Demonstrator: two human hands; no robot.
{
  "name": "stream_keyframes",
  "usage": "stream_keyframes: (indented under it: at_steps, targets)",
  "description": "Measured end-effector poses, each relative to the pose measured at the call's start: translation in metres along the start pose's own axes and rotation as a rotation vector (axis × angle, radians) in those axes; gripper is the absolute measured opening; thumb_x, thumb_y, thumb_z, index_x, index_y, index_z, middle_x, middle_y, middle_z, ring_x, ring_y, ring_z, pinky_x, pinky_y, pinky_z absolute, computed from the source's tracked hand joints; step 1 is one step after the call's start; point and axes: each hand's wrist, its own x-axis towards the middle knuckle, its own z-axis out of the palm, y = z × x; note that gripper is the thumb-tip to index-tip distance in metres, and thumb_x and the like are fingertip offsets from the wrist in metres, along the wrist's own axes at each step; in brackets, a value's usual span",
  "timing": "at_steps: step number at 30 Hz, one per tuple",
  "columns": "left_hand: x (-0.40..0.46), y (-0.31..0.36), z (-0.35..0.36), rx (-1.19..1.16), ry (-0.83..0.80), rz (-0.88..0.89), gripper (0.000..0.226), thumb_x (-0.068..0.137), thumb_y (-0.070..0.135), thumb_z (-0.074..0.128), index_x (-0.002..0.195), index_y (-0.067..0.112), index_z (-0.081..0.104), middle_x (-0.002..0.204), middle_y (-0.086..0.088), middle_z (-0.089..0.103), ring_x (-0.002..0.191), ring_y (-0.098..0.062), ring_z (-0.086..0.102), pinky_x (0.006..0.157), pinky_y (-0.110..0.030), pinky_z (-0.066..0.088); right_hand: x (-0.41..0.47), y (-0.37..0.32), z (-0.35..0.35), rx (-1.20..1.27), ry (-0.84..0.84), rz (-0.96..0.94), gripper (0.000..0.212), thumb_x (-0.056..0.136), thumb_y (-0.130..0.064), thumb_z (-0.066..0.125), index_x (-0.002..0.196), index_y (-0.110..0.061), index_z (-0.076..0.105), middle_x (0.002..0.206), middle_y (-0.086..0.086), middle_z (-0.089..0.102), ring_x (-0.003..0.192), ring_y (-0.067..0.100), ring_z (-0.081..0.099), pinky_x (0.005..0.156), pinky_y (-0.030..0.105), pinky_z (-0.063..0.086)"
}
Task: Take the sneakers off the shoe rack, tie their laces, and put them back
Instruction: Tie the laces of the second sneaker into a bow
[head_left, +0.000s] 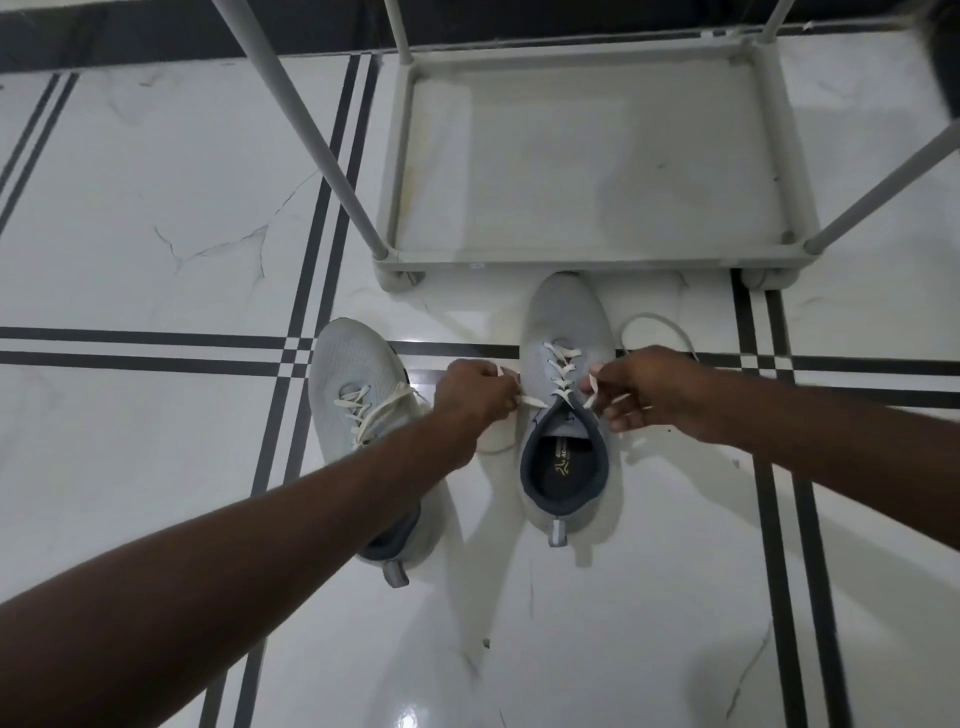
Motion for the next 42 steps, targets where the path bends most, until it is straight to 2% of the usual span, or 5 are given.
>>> stream_keyframes:
  at_steps: [13, 28, 32, 37, 42]
  targets:
    - [-0.032, 0.04, -0.002, 0.026, -0.438, 0.347, 0.017, 0.096, 0.012, 0.06, 0.1, 0.006, 0.075, 0.082, -0.003, 0.072, 0.062, -0.012, 0.059, 0.063, -0.021, 0.053, -0.036, -0.058, 0.003, -0.129, 0.169, -0.749, 0.015, 0.092, -0.013, 0.063, 0.093, -0.006, 0.076, 0.086, 0.006, 0.077, 0.081, 0.012, 0.075, 0.076, 0.023, 0.059]
    - [-0.025, 0.055, -0.038, -0.038, -0.361, 0.258, 0.025, 0.089, 0.023, 0.069, 0.092, -0.001, 0.076, 0.075, -0.013, 0.07, 0.068, -0.024, 0.064, 0.084, -0.042, 0.061, -0.018, -0.039, -0.004, -0.728, -0.056, -0.49, 0.021, 0.087, -0.009, 0.06, 0.077, -0.022, 0.073, 0.067, 0.003, 0.073, 0.048, 0.018, 0.058, 0.048, 0.03, 0.045]
    - [-0.019, 0.055, -0.039, 0.437, -0.17, 0.717, 0.01, 0.079, 0.012, 0.07, 0.085, 0.013, 0.078, 0.076, -0.002, 0.076, 0.069, -0.017, 0.073, 0.068, -0.029, 0.061, -0.013, -0.036, 0.005, -0.966, 0.097, -0.592, 0.02, 0.083, -0.009, 0.064, 0.087, -0.027, 0.072, 0.084, -0.011, 0.072, 0.078, 0.007, 0.067, 0.063, 0.019, 0.046]
    - [-0.015, 0.046, -0.023, 0.861, 0.199, 1.146, 0.007, 0.083, 0.022, 0.066, 0.088, 0.017, 0.065, 0.072, 0.004, 0.065, 0.063, -0.019, 0.059, 0.051, -0.03, 0.041, -0.002, -0.036, 0.015, -0.192, -0.198, -0.371, 0.027, 0.099, -0.002, 0.046, 0.106, -0.008, 0.071, 0.098, 0.009, 0.076, 0.087, 0.018, 0.073, 0.078, 0.028, 0.057]
    - [-0.016, 0.041, -0.021, 0.43, 0.094, 0.827, 0.008, 0.084, 0.024, 0.069, 0.082, 0.02, 0.076, 0.066, 0.001, 0.072, 0.061, -0.011, 0.066, 0.057, -0.024, 0.049, 0.005, -0.035, 0.005, 0.175, -0.201, -0.131, 0.021, 0.094, -0.015, 0.05, 0.099, -0.003, 0.066, 0.105, 0.018, 0.074, 0.097, 0.031, 0.071, 0.093, 0.043, 0.054]
